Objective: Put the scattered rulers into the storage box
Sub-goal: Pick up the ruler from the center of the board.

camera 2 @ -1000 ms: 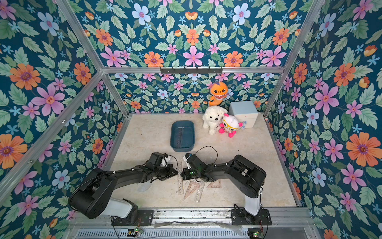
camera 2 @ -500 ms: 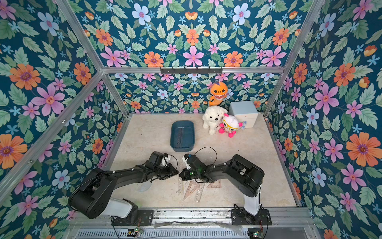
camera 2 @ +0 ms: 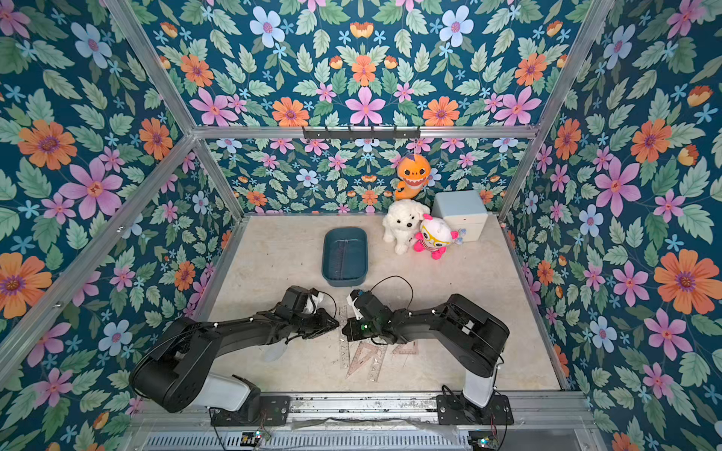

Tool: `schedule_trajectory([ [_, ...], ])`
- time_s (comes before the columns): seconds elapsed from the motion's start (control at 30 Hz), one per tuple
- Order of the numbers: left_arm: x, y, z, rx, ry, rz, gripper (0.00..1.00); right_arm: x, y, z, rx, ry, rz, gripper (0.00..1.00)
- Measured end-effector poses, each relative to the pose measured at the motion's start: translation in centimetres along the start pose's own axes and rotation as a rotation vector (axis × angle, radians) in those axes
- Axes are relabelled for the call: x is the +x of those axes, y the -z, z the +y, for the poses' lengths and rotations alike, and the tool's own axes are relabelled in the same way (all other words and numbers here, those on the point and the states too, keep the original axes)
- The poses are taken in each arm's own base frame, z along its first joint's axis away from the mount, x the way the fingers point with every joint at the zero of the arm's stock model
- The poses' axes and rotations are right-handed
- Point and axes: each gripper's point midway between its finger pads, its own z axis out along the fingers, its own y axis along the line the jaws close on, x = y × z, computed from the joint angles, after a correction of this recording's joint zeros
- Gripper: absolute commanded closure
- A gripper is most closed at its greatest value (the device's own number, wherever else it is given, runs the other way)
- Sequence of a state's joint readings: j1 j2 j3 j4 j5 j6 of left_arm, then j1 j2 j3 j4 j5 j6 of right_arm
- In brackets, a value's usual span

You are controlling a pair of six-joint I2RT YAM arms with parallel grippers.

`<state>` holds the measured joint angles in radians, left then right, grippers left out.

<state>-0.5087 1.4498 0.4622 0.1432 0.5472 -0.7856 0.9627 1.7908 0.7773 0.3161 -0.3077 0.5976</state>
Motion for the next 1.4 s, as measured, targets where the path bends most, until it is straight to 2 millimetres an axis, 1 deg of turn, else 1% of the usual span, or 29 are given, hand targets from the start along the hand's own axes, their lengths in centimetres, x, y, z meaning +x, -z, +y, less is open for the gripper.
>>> schedule_trajectory([
  [0.17, 0.0, 0.0, -0.2, 0.007, -0.004, -0.001, 0.7, 0.2, 0.1, -0.8, 0.012, -0.014, 0.002, 1.0],
  [0.4, 0.0, 0.0, -0.3, 0.015, -0.006, 0.001, 0.67, 0.1, -0.5, -0.7, -0.011, -0.011, -0.01, 1.0],
  [0.63, -0.1, -0.3, -0.6, 0.034, -0.008, 0.005, 0.67, -0.1, -0.9, -0.4, -0.042, -0.007, -0.019, 1.0],
  [1.0, 0.1, -0.8, -0.6, 0.022, -0.012, 0.004, 0.85, -0.3, -1.2, -0.4, -0.063, -0.012, -0.023, 1.0],
  [1.1, 0.2, -1.0, -0.8, 0.022, -0.019, 0.009, 0.94, -0.3, -1.2, -0.4, -0.066, -0.013, -0.022, 1.0],
  [1.2, 0.2, -1.0, -0.9, 0.021, -0.026, 0.01, 1.0, -0.3, -1.2, -0.4, -0.068, -0.013, -0.023, 1.0],
  [1.27, 0.1, -0.8, -1.2, 0.019, -0.035, 0.012, 1.0, -0.5, -0.8, -0.5, -0.054, -0.019, -0.023, 1.0],
  [1.33, 0.0, -0.6, -1.5, 0.011, -0.045, 0.013, 1.0, -0.8, 0.3, -0.8, -0.033, -0.036, -0.024, 1.0],
  [1.4, -0.6, -0.1, -2.4, 0.014, -0.068, 0.01, 1.0, -2.3, 1.8, -0.7, -0.029, -0.038, -0.058, 1.0],
])
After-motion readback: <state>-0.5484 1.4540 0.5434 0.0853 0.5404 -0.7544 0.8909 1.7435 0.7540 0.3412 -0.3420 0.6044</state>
